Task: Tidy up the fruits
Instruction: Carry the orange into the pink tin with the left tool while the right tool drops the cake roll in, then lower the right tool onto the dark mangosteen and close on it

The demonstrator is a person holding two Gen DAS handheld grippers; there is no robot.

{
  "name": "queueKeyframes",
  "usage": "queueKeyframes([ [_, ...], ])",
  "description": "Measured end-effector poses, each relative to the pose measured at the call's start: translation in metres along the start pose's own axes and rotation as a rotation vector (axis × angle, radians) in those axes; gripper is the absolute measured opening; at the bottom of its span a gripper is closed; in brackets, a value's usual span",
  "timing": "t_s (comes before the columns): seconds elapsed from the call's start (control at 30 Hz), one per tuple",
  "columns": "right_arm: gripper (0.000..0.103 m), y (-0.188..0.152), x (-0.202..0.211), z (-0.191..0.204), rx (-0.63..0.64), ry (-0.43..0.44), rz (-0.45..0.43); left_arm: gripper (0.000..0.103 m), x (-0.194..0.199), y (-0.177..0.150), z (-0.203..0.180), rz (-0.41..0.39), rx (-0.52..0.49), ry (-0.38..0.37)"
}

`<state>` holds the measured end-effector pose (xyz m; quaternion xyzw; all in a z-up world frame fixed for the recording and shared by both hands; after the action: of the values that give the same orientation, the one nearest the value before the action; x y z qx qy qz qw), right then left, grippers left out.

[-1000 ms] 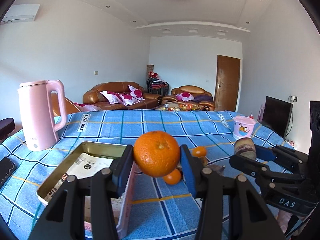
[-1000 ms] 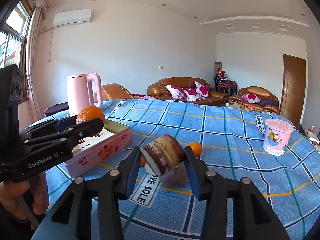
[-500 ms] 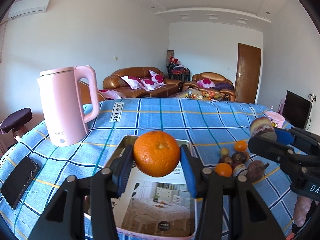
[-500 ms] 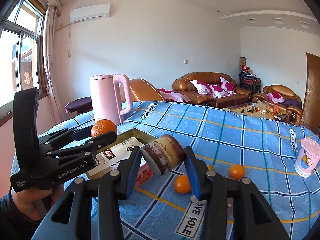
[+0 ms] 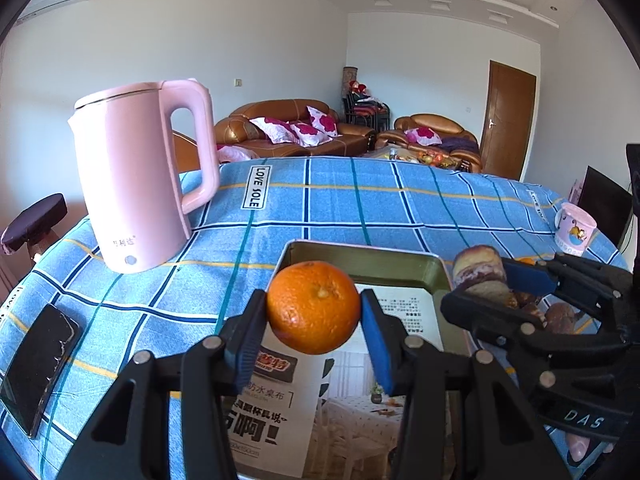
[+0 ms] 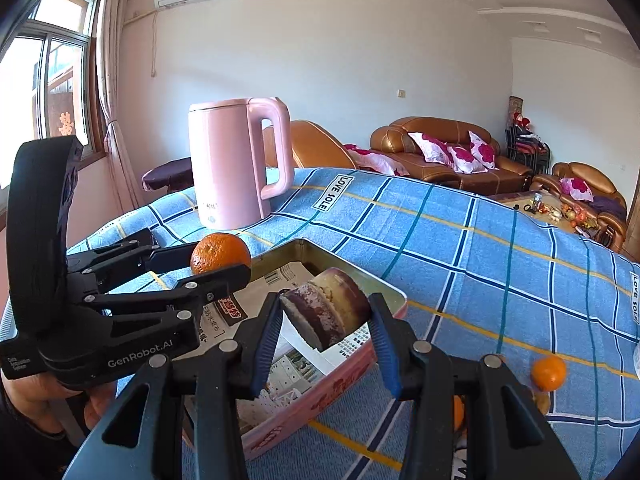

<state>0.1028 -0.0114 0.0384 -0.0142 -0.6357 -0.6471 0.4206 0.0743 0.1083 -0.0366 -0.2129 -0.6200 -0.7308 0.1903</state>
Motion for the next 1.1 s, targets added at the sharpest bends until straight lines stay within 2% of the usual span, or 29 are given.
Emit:
queueKeyframes([
  [0.2, 0.046, -0.003, -0.022, 0.005, 0.005, -0.006, 0.049, 0.048, -0.011, -0.005, 0.003, 0.045, -0.006, 0.024],
  [0.43, 0.046, -0.010, -0.037, 0.010, 0.022, -0.024, 0.098, 0.050, -0.013, -0.010, 0.008, 0.057, -0.001, 0.063],
  [0.57, 0.047, -0.011, -0.041, 0.009, 0.000, -0.011, 0.114, 0.060, -0.008, -0.010, 0.011, 0.048, 0.004, 0.115],
  [0.67, 0.056, -0.010, -0.038, 0.005, -0.013, -0.026, 0.103, 0.069, -0.002, -0.010, 0.012, 0.031, 0.024, 0.120],
  [0.8, 0.064, -0.010, -0.018, -0.002, -0.024, -0.045, 0.066, 0.081, 0.013, -0.006, 0.004, -0.019, 0.035, 0.099],
  [0.9, 0.068, -0.017, 0.005, -0.010, 0.014, -0.118, 0.027, 0.089, 0.021, -0.003, -0.009, -0.048, 0.029, 0.075],
  [1.1, 0.068, -0.036, 0.054, -0.048, 0.025, -0.256, -0.036, 0.092, 0.025, 0.003, -0.046, -0.071, 0.007, 0.006],
])
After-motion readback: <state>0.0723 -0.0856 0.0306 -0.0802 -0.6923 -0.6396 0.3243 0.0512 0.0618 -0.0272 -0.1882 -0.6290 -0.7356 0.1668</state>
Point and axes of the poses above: each gripper's, at about its wrist camera, not at the fingertips, and x roughly against the way its jaws point, z to its left, y to its top, the point moved 1 cm from there along -x, roughly the way its jaws point, and after that the axes turned 12 degrees about -x, right-handed, at the moved point
